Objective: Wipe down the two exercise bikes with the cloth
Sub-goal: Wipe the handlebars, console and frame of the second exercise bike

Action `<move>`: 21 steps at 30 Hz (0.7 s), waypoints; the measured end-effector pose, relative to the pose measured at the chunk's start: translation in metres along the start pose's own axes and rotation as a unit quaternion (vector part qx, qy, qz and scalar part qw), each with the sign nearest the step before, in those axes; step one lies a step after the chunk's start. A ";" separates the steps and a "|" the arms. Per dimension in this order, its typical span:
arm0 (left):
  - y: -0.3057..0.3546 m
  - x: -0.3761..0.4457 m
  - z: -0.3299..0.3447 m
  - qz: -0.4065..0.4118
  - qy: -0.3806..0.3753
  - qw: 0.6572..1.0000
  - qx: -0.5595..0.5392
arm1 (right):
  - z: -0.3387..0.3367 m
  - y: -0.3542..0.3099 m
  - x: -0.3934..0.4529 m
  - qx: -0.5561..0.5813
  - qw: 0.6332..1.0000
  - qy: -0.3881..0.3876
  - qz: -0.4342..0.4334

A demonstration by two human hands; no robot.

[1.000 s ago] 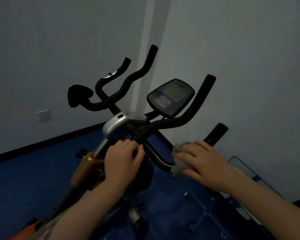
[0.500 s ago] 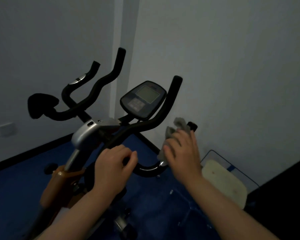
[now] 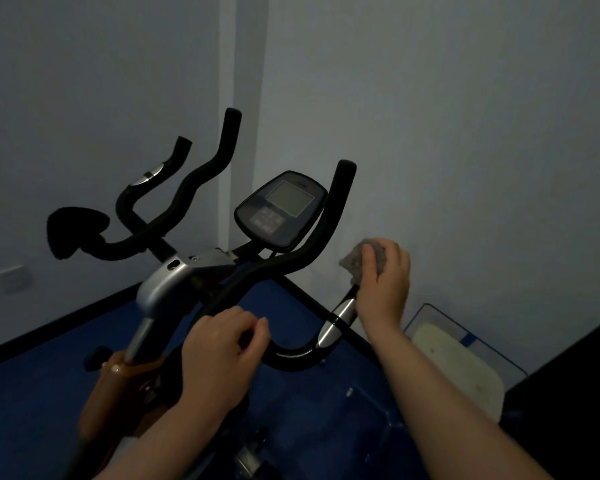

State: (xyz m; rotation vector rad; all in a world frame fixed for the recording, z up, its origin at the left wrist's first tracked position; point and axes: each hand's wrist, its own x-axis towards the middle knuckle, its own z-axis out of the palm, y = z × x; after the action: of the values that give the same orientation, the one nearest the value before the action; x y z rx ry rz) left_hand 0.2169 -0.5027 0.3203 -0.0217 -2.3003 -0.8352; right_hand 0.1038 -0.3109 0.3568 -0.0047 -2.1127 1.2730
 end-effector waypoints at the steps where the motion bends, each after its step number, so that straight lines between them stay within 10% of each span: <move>1: 0.000 0.001 0.000 -0.002 -0.003 1.000 0.005 | 0.010 -0.006 -0.007 0.043 0.997 0.044 0.043; 4: -0.001 0.000 0.000 -0.008 -0.004 1.000 0.005 | 0.014 -0.013 -0.010 -0.049 0.997 0.061 0.020; 7: 0.000 0.000 0.000 -0.006 -0.003 1.000 0.005 | -0.018 0.005 0.024 -0.198 0.953 -0.140 -0.182; 9: 0.001 0.000 0.000 0.000 -0.002 1.000 0.005 | -0.030 0.009 0.041 -0.146 0.951 -0.231 -0.145; 14: 0.002 0.000 -0.002 -0.011 -0.007 1.000 0.003 | 0.008 0.001 -0.001 0.093 0.995 0.023 0.022; 21: 0.002 0.000 -0.002 -0.011 -0.011 1.000 0.002 | 0.008 -0.006 0.020 0.317 0.912 0.107 0.238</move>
State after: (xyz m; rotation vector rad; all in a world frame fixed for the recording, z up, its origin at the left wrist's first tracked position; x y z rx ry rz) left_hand 0.2187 -0.5022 0.3229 -0.0038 -2.3263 -0.8451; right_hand 0.0859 -0.3137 0.3696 -0.3799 -1.4698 2.0964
